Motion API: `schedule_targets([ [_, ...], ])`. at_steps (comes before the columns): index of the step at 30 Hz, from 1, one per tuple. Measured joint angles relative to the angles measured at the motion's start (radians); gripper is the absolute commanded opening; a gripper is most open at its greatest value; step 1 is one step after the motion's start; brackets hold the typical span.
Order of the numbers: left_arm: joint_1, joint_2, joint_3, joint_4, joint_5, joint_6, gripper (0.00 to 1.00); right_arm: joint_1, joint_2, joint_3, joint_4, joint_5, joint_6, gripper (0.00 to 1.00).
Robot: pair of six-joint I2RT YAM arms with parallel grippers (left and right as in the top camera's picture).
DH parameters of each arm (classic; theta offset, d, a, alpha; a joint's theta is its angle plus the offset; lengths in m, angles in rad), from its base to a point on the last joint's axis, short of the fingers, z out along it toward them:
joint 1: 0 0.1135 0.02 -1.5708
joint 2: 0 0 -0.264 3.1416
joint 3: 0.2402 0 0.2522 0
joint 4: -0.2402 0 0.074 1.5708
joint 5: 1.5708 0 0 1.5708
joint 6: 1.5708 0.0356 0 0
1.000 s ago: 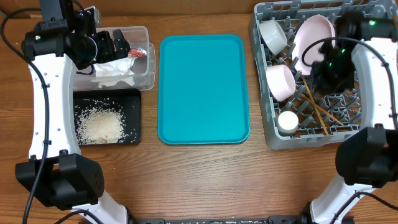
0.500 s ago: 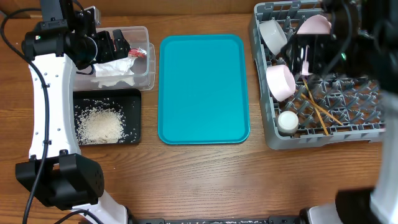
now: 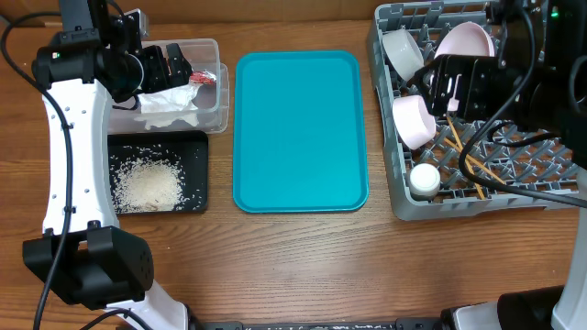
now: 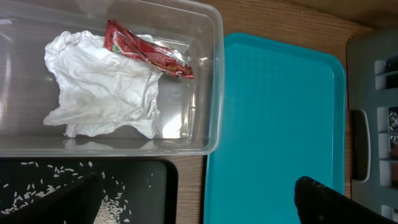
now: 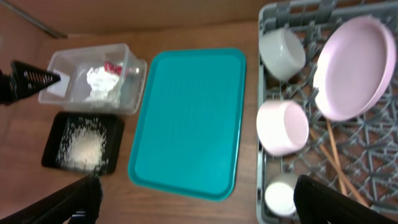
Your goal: Sort waste into correct bins and load items into the dishwasher
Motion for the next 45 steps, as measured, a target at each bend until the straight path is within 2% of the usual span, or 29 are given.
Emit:
schedule_targets([
  [7,0.0,0.0,0.0,0.0,0.0,0.0,1.0,0.0,-0.006,-0.063,0.182,0.059,-0.003,1.0],
  [10,0.0,0.0,0.0,0.0,-0.001,0.0,1.0,0.0,-0.054,-0.202,0.348,0.072,-0.019,1.0],
  [20,0.0,0.0,0.0,0.0,-0.004,0.0,1.0,-0.062,-0.46,-0.993,1.028,0.087,-0.042,1.0],
  [25,0.0,0.0,0.0,0.0,-0.004,0.0,1.0,-0.08,-0.708,-1.411,1.249,0.091,-0.042,1.0],
  [26,0.0,0.0,0.0,0.0,-0.004,0.0,1.0,-0.084,-0.729,-1.443,1.256,0.091,-0.042,1.0],
  [33,0.0,0.0,0.0,0.0,-0.004,0.0,1.0,-0.111,-1.05,-1.931,1.616,0.092,-0.042,1.0],
  [38,0.0,0.0,0.0,0.0,-0.004,0.0,1.0,-0.111,-1.239,-2.183,1.769,0.091,-0.041,1.0],
  [45,0.0,0.0,0.0,0.0,-0.004,0.0,1.0,-0.111,-1.376,-2.324,1.789,0.091,-0.041,1.0],
])
